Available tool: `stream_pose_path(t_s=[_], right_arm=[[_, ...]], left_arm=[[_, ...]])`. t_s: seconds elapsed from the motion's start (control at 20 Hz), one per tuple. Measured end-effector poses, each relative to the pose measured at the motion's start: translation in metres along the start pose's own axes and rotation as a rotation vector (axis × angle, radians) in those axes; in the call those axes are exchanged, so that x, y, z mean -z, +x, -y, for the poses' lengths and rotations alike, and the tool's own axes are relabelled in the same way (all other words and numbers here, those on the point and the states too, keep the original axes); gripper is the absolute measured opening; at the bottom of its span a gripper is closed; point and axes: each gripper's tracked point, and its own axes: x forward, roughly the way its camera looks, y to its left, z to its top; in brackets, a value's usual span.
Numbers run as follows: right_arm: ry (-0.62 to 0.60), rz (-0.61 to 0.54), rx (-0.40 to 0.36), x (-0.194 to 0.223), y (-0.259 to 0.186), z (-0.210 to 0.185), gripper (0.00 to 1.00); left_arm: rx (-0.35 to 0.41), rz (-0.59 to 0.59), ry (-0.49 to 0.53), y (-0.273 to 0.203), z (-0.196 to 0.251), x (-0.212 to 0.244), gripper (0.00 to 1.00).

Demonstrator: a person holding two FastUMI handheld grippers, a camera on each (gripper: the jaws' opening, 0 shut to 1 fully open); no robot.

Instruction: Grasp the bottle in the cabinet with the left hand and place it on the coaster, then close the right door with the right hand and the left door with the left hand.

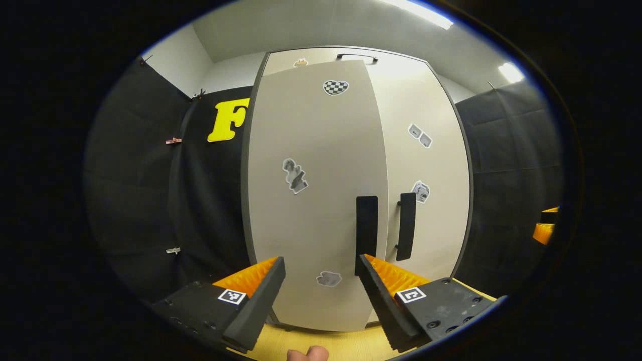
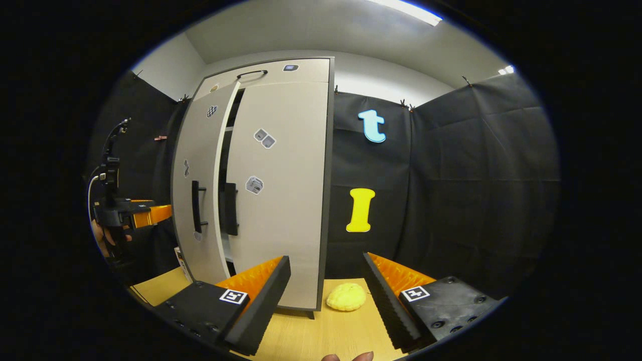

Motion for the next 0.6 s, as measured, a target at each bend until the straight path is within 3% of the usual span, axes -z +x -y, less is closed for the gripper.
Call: stream_pose_path(t_s=[0.6], right_arm=[[0.010, 0.024, -0.037, -0.019, -0.015, -0.059, 0.95]], left_arm=[[0.004, -0.006, -0.022, -0.067, -0.040, 0.006, 0.94]])
